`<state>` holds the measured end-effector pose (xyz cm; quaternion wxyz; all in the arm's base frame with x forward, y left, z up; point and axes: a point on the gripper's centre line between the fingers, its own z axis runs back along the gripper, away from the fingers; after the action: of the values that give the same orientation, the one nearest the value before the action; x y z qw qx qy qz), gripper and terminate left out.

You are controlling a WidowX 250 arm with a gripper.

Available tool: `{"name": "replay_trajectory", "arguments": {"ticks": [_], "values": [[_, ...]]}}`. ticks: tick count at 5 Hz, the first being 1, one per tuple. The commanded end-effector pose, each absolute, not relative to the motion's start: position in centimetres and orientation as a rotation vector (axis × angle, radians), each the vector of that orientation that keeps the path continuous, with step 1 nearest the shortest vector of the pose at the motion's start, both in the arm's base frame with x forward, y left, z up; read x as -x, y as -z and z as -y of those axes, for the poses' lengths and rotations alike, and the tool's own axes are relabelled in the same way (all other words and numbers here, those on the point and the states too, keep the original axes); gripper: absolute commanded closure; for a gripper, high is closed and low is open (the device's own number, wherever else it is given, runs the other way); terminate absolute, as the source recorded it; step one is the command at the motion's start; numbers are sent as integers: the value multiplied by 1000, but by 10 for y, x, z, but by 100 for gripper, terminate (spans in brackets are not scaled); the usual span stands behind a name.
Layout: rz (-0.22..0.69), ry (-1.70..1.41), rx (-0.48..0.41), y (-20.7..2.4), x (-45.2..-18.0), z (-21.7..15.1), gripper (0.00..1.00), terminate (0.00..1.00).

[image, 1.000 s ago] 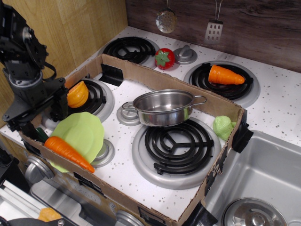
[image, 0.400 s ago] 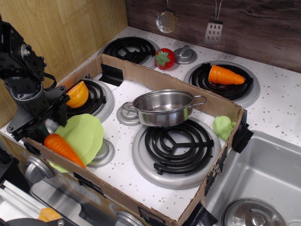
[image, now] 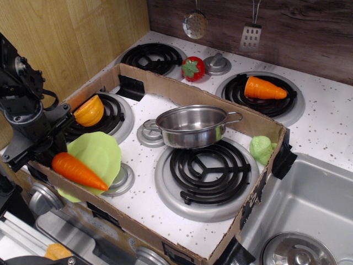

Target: Take carrot off plate

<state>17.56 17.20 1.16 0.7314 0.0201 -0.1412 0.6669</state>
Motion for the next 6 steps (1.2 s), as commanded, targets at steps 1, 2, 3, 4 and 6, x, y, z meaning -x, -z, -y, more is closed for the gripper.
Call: {"name": "replay_trajectory", "arguments": {"ticks": [1,2,3,4,6], "values": [[366,-1415,-44,-48,-191,-163,100,0],[333,-1402,-48,-77,-209,-151,100,0],[345,-1403,-57,-94,-222,-121,100,0],[364,-1408,-62,-89,-230,-80,100,0],[414,-1433,-104,-62,-215,-13,100,0]]}}
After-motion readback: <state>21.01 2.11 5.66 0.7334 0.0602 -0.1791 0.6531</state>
